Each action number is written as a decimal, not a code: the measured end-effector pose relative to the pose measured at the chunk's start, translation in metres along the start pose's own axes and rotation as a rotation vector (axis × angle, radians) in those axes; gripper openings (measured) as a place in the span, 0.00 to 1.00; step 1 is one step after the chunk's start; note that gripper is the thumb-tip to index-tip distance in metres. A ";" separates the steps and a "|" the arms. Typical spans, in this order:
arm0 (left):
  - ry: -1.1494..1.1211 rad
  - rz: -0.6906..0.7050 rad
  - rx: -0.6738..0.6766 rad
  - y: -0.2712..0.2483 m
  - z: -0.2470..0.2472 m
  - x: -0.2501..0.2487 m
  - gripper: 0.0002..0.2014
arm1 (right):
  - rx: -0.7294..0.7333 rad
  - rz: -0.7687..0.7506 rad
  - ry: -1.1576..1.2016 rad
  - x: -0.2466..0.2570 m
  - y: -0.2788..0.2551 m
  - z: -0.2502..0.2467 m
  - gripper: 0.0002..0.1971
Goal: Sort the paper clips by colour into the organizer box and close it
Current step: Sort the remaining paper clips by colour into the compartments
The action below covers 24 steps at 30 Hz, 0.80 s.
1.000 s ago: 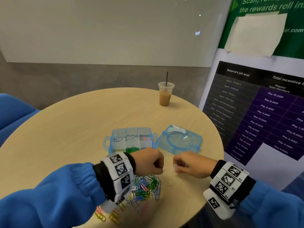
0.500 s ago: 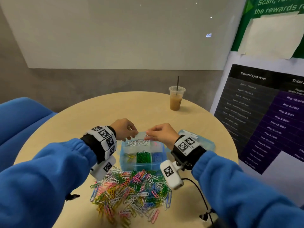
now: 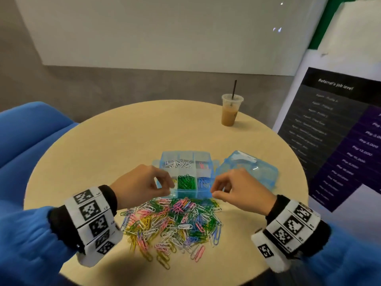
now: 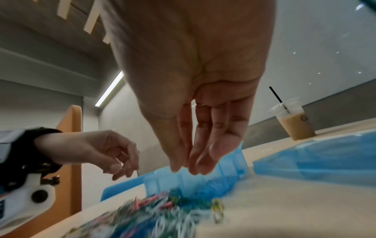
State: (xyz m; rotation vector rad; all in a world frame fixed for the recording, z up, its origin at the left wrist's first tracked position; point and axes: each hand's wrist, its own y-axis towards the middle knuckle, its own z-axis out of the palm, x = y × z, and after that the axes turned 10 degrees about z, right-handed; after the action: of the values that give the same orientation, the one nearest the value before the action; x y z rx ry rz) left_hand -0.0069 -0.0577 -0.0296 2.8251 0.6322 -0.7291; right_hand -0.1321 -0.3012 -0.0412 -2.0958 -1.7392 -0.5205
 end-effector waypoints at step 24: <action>-0.083 0.186 0.386 -0.022 0.059 -0.046 0.08 | 0.287 -0.150 -0.264 -0.005 -0.013 0.027 0.06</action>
State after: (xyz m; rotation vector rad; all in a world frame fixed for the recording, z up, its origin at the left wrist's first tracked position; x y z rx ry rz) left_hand -0.0782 -0.0693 -0.0587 3.1171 0.2289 -1.0221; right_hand -0.1440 -0.2899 -0.0660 -1.9076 -1.9918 -0.0253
